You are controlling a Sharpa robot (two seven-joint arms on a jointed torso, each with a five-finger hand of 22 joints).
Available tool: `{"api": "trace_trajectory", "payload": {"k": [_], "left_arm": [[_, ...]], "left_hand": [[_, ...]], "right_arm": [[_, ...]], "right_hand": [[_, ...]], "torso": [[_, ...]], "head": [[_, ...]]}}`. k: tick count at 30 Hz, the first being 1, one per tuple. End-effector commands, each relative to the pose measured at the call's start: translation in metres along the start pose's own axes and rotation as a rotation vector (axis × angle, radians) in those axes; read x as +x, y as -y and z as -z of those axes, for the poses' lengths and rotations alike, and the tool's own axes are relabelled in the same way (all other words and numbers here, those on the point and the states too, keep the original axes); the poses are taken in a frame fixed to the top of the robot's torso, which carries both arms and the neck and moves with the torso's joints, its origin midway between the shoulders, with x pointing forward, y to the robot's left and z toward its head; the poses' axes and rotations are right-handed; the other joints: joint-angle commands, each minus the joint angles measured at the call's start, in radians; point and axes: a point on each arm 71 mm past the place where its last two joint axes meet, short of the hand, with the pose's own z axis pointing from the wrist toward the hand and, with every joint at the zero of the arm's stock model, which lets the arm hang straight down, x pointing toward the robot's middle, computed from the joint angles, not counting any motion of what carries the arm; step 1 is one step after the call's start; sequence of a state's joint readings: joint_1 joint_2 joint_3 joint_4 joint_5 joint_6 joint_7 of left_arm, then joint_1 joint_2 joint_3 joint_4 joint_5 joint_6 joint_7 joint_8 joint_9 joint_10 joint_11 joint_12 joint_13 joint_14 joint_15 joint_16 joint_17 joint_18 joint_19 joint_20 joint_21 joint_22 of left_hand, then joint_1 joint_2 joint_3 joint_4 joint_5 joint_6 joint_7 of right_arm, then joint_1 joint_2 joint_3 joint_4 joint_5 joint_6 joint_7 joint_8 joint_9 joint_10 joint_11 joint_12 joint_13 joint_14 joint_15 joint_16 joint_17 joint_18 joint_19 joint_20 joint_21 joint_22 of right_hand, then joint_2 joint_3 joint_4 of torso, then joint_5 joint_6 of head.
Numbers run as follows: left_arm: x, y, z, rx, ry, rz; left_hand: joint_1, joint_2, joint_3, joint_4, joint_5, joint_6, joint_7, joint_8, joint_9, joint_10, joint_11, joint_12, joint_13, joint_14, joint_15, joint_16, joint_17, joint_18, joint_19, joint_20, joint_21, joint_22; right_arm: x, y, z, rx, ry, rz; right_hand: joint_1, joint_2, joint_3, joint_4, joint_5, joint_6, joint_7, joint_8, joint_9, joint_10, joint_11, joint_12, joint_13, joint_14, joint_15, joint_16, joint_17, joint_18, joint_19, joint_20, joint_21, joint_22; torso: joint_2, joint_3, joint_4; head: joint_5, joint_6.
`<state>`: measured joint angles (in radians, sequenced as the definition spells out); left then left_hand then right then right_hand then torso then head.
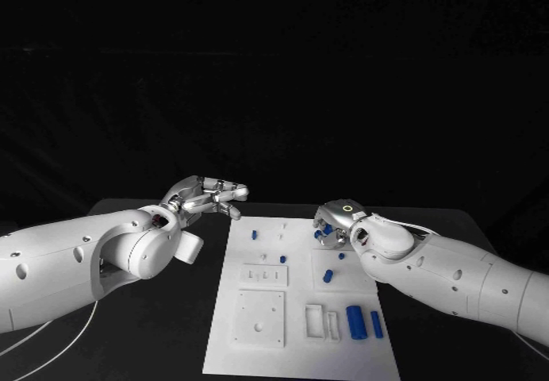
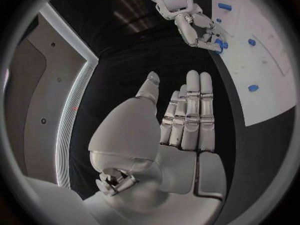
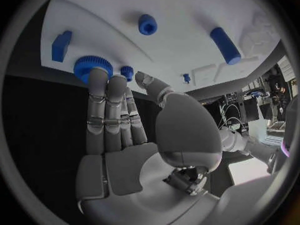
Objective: Assemble the parts on the task board
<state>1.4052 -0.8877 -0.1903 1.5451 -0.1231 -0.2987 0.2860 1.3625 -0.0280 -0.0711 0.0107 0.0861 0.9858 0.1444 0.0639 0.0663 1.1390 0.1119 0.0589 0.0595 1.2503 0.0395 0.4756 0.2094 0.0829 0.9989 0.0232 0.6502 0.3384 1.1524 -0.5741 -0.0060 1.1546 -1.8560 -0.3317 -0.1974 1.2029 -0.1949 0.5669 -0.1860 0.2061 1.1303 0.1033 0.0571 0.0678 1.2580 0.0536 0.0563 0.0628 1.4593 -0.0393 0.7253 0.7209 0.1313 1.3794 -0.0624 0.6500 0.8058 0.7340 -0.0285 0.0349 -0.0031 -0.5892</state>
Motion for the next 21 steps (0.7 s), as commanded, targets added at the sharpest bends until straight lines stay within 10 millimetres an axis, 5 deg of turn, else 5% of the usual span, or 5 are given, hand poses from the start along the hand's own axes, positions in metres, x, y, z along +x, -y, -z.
{"api": "trace_trajectory", "payload": {"k": [1,21], "left_arm": [[0.0023,0.0022,-0.0004,0.009,-0.021,0.000],[0.0017,0.0023,-0.0008,0.008,-0.022,0.001]], "left_hand": [[-0.005,0.002,0.004,-0.002,0.005,0.003,0.005,0.000,0.001,-0.010,-0.001,0.002,0.001,-0.003,0.002,0.003,-0.002,-0.001,-0.006,0.001,0.007,-0.001],[-0.008,0.005,0.006,0.002,0.007,0.002,0.005,-0.001,0.001,-0.011,-0.001,0.001,0.001,-0.003,0.002,0.005,-0.003,-0.001,-0.007,0.001,0.008,-0.003]], "right_arm": [[0.0005,-0.0008,-0.0006,0.002,-0.001,0.023],[0.0023,-0.0007,-0.0025,0.001,-0.015,0.015]], "right_hand": [[0.002,-0.006,0.014,0.000,-0.005,0.008,0.001,0.006,0.001,0.001,0.000,0.003,0.001,-0.005,0.000,0.007,-0.002,0.011,0.008,0.001,-0.013,0.019],[0.011,0.024,0.056,0.007,-0.041,0.040,-0.004,0.007,0.003,0.030,-0.008,0.003,0.002,-0.005,-0.001,0.014,-0.004,0.006,0.021,-0.001,-0.049,0.109]], "torso": [[0.005,-0.0018,0.0010],[0.010,-0.0034,0.0007]], "head": [[0.000,0.000],[0.004,-0.001]]}}
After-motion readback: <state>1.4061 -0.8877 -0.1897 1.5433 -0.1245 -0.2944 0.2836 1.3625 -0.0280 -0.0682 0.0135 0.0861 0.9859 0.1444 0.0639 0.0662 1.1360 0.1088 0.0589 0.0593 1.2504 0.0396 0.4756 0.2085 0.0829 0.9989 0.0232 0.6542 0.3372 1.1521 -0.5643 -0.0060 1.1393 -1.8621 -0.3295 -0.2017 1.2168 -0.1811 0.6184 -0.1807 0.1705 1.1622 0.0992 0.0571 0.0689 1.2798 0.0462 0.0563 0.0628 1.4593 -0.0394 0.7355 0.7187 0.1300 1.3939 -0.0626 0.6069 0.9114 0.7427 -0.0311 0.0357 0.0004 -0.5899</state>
